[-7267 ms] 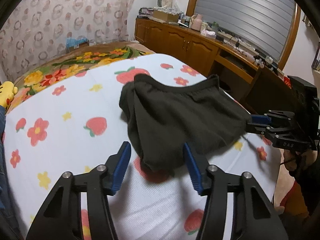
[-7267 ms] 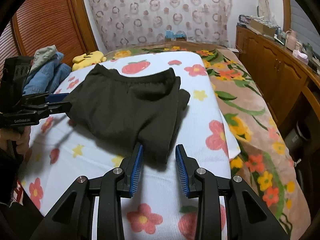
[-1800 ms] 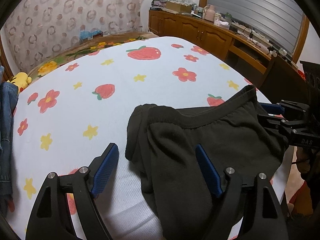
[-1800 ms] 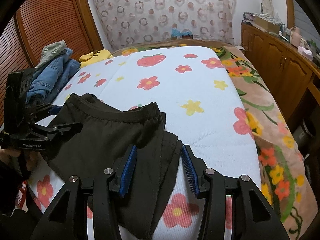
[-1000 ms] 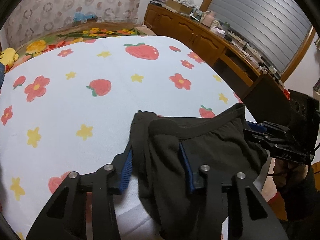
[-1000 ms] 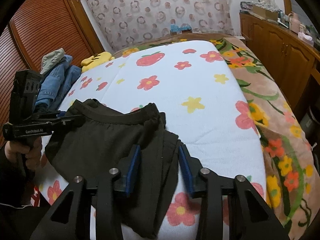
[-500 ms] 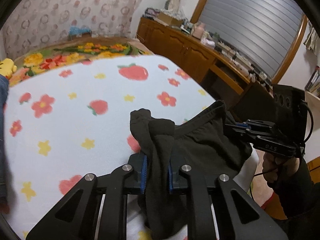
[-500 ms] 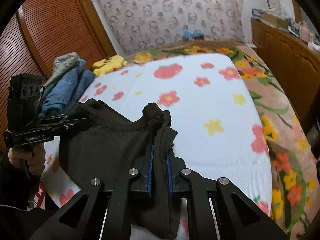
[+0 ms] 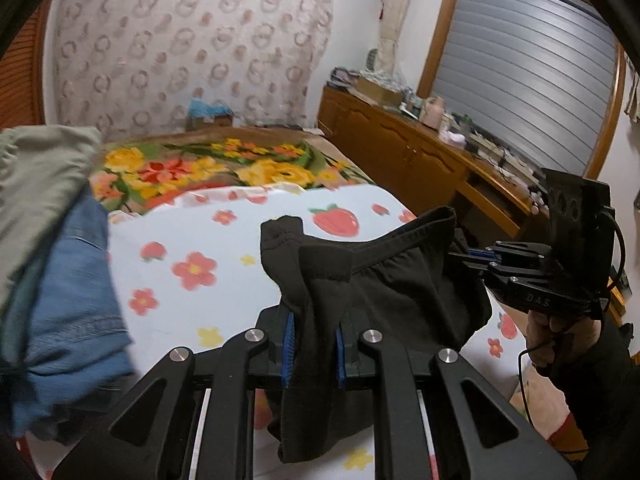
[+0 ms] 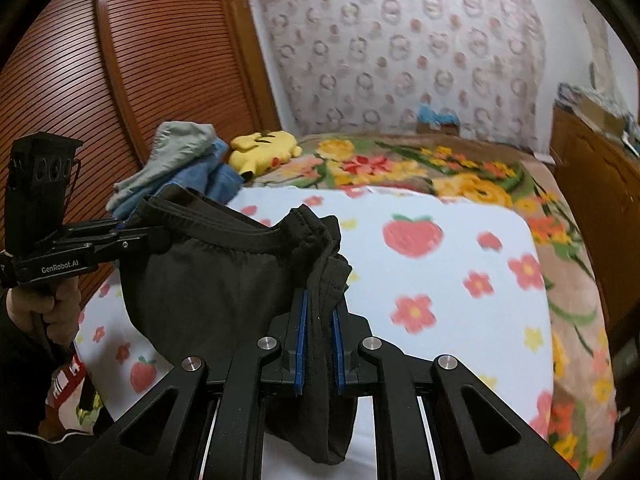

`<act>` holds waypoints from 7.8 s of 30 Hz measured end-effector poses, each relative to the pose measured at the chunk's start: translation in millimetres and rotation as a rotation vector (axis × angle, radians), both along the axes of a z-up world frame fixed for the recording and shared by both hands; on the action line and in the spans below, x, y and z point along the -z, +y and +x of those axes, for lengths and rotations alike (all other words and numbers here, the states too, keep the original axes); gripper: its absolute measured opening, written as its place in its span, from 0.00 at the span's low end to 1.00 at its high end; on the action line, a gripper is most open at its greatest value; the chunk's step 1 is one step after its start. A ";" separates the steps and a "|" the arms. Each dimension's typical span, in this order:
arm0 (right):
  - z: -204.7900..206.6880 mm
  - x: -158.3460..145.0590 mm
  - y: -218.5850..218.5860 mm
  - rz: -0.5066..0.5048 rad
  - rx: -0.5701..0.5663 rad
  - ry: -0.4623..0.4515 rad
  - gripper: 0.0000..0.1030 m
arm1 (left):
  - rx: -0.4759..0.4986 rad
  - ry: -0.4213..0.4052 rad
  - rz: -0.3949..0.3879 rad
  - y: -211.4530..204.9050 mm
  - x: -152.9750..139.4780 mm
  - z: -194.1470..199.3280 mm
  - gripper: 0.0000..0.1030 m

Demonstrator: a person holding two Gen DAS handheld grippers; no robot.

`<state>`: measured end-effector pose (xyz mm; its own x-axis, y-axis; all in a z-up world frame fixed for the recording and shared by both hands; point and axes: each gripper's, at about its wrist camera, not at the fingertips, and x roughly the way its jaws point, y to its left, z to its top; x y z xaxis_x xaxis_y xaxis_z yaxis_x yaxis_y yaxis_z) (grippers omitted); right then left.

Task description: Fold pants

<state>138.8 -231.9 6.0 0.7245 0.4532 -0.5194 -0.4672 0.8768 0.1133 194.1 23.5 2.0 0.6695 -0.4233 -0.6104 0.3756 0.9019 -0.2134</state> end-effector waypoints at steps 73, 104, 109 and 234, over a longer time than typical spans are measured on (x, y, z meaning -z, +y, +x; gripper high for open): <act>218.8 -67.0 238.9 -0.087 -0.427 -0.191 0.28 | -0.552 -0.123 0.044 213.3 -33.3 6.4 0.52; 225.1 -23.7 250.2 -0.112 -0.387 -0.043 0.28 | -0.511 -0.003 0.106 197.3 17.1 28.9 0.52; 208.4 -23.1 241.1 -0.097 -0.365 -0.041 0.28 | -0.520 0.007 0.098 198.9 17.2 27.5 0.52; -208.9 -22.0 58.6 -0.021 0.305 -0.296 0.85 | -0.314 -0.243 0.089 -8.8 -27.8 -159.4 0.85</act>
<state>-70.2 -173.3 28.0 0.9429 0.1870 -0.2757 -0.1962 0.9805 -0.0059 34.6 14.7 29.9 0.8868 -0.1285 -0.4438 0.1093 0.9916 -0.0686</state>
